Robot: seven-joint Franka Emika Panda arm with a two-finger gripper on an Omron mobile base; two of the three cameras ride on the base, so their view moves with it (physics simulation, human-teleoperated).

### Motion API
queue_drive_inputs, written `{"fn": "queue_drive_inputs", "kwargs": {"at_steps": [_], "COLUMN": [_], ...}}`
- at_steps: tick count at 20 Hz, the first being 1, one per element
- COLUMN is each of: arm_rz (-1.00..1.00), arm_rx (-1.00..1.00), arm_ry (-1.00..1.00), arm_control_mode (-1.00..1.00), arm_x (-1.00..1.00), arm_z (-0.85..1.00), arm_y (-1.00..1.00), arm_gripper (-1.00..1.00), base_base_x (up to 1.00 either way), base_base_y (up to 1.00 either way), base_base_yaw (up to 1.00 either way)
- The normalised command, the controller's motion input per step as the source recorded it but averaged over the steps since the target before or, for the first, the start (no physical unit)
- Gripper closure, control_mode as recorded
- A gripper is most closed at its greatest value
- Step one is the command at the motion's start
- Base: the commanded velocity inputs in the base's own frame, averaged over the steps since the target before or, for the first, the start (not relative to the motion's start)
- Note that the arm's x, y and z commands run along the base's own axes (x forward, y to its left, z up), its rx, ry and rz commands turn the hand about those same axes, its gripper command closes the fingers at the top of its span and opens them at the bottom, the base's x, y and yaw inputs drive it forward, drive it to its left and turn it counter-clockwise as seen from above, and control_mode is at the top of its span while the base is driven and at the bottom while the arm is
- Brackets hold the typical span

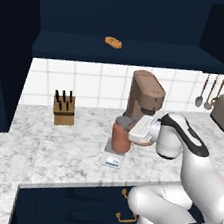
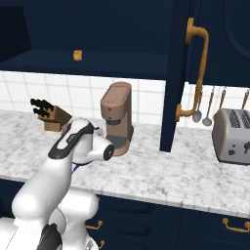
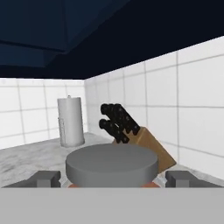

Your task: Pick the honey bottle and place it on the digital scale for weighing, and close the cabinet.

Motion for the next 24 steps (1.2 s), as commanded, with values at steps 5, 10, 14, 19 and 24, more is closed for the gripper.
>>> {"fn": "queue_drive_inputs", "kwargs": {"at_steps": [5,10,14,19,24], "arm_rz": [0.0,0.0,0.0,0.0,0.0], "arm_rx": [0.0,0.0,0.0,0.0,0.0], "arm_ry": [0.0,-0.04,-0.05,-0.03,0.0], "arm_control_mode": [-1.0,-1.0,-1.0,-1.0,-1.0], "arm_x": [0.13,0.17,0.16,0.17,-0.05], "arm_z": [-0.14,-0.14,-0.24,-0.35,-0.32], "arm_y": [0.02,0.0,0.0,0.0,0.0], "arm_gripper": [1.0,1.0,1.0,1.0,-1.0], "base_base_x": [0.0,0.0,0.0,0.0,0.0], "base_base_y": [0.0,0.0,0.0,0.0,0.0], "base_base_yaw": [0.0,0.0,0.0,0.0,0.0]}}
